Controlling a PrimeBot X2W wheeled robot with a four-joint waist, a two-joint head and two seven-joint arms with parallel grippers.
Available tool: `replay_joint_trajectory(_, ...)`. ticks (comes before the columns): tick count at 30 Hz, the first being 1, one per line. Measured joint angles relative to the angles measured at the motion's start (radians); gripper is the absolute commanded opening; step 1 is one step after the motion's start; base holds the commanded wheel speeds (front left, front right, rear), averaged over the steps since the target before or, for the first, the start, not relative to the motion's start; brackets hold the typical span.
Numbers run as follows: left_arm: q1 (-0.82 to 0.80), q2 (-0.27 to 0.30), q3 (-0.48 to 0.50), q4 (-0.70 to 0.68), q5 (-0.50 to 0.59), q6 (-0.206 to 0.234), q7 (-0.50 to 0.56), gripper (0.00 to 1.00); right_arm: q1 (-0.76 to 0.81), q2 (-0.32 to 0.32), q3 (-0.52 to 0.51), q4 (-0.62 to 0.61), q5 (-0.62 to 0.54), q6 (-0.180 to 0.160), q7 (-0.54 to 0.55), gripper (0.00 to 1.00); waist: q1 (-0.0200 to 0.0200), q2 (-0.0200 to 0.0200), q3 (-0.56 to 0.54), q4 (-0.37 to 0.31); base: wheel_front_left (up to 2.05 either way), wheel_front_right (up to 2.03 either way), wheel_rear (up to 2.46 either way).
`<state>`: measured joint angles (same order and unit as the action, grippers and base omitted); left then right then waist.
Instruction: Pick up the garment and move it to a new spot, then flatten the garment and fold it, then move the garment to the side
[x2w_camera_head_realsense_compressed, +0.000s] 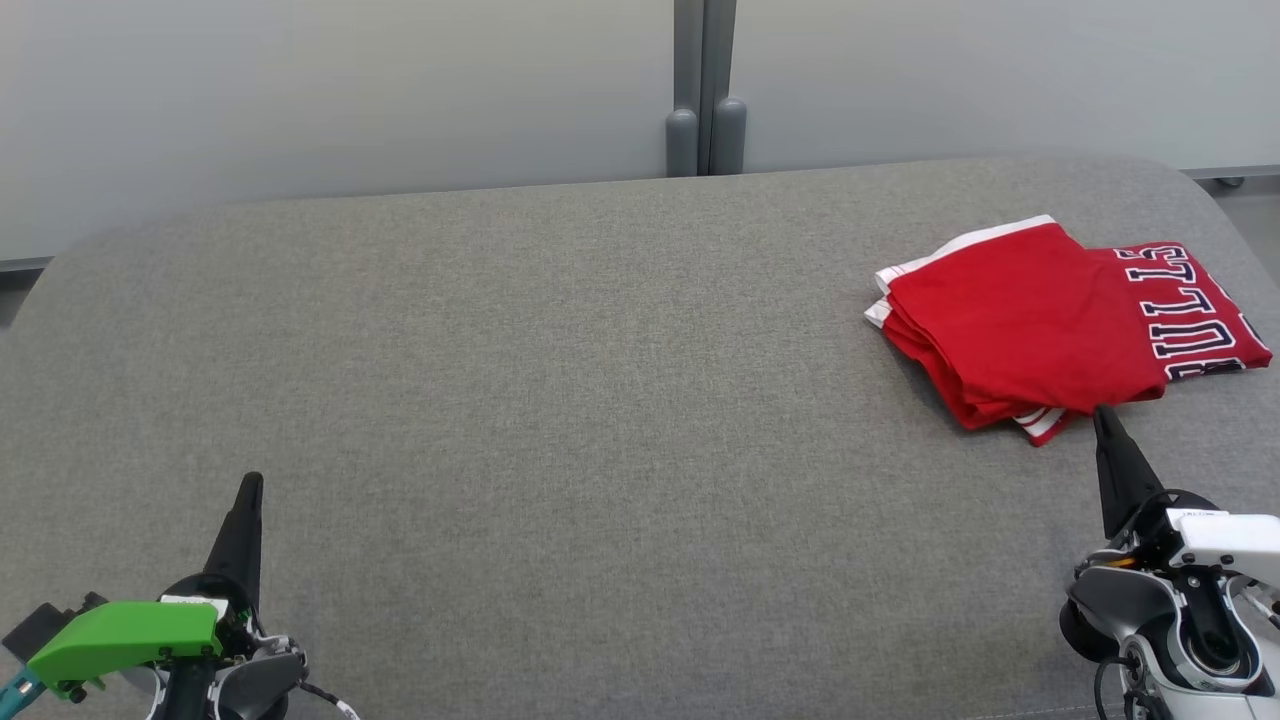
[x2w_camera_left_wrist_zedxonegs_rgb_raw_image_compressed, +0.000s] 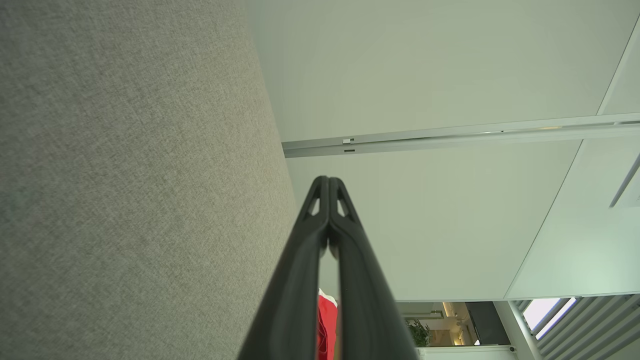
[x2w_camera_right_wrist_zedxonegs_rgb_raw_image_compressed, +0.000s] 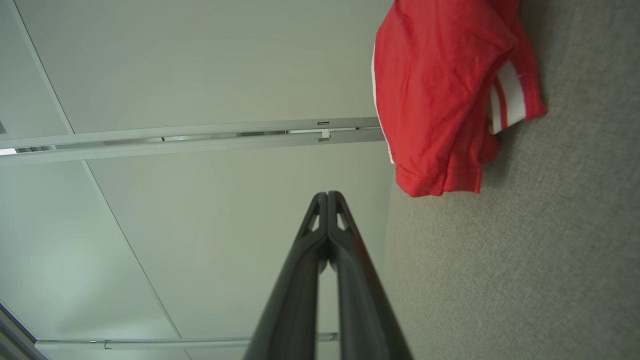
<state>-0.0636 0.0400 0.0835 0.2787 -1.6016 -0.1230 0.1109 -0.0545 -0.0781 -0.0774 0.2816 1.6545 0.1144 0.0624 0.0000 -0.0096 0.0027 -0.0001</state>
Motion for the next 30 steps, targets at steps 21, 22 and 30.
replay_joint_trajectory(21, 0.000, 0.000, 0.000, -0.001, 0.000, 0.000, 0.000, 0.00, 0.000, 0.002, -0.002, -0.001, 0.000, 0.000, 0.000, 0.00, 0.0000, 0.0000, 0.000, 0.000, 0.00, 0.00, 0.00)
replay_joint_trajectory(22, 0.000, 0.000, 0.000, -0.001, 0.000, 0.000, 0.000, 0.00, 0.000, 0.002, -0.002, -0.001, 0.000, 0.000, 0.000, 0.00, 0.0000, 0.0000, 0.000, 0.000, 0.00, 0.00, 0.00)
replay_joint_trajectory(30, 0.000, 0.000, 0.000, -0.001, 0.000, 0.000, 0.000, 0.00, 0.000, 0.003, -0.003, -0.001, 0.000, 0.000, 0.000, 0.00, 0.0000, 0.0000, 0.000, 0.000, 0.00, 0.00, 0.00)
